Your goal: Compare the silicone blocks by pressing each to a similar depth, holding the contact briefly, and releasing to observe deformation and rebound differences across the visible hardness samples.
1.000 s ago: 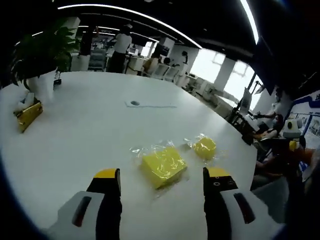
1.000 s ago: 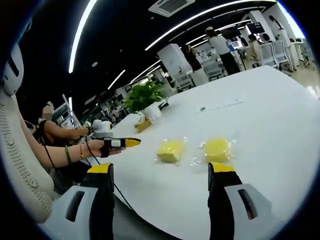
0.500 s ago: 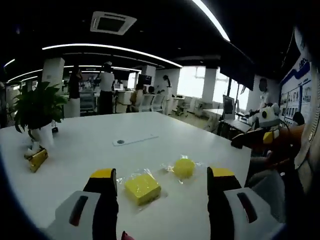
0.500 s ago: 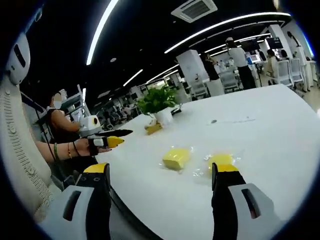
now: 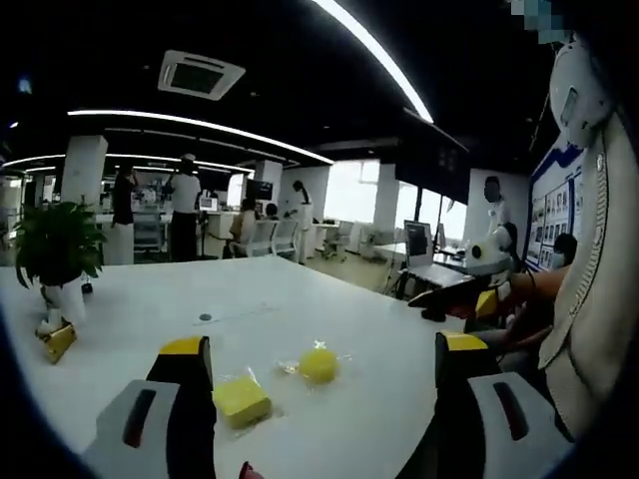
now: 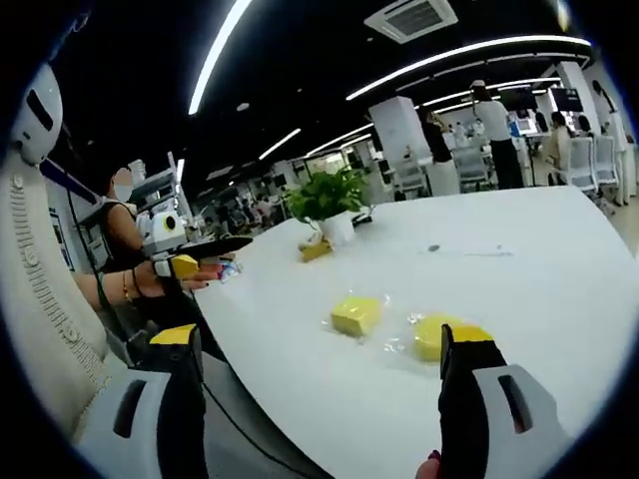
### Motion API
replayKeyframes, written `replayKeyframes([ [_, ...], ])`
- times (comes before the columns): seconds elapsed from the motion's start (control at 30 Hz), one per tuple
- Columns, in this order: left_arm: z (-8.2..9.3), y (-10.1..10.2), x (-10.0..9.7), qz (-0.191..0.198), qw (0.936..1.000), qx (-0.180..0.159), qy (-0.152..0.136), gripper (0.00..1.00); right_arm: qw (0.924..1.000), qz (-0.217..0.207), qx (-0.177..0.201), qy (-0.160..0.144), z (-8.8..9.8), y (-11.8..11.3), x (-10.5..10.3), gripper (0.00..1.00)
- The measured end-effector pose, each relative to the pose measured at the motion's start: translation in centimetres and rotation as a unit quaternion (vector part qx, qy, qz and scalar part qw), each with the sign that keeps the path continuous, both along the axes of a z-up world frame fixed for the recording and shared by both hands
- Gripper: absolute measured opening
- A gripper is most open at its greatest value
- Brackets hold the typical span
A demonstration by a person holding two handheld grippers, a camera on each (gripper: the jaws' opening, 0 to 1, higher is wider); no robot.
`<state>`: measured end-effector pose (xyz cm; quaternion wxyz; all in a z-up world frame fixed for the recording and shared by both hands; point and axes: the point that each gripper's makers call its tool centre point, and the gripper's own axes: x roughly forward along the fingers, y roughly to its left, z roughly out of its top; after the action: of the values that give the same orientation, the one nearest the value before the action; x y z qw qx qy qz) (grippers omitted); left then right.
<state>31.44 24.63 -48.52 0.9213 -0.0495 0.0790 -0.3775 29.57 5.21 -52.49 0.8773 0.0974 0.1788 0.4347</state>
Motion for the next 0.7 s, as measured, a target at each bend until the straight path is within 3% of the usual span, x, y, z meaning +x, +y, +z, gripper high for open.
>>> replayKeyframes([
  [0.3,-0.1,-0.7,-0.4,0.004,0.9999,0.001,0.013,0.94,0.9997,-0.017,0.018,-0.001,0.2,-1.4,-0.2,0.86],
  [0.47,-0.2,-0.6,-0.5,0.005,0.9999,0.004,0.015,0.87,0.9995,-0.025,0.022,0.0,0.1,-1.8,-0.3,0.84],
  [0.7,-0.5,-1.0,-0.6,0.002,0.9996,0.012,0.026,0.87,0.9993,-0.025,0.028,0.002,-0.1,-2.2,-0.3,0.82],
])
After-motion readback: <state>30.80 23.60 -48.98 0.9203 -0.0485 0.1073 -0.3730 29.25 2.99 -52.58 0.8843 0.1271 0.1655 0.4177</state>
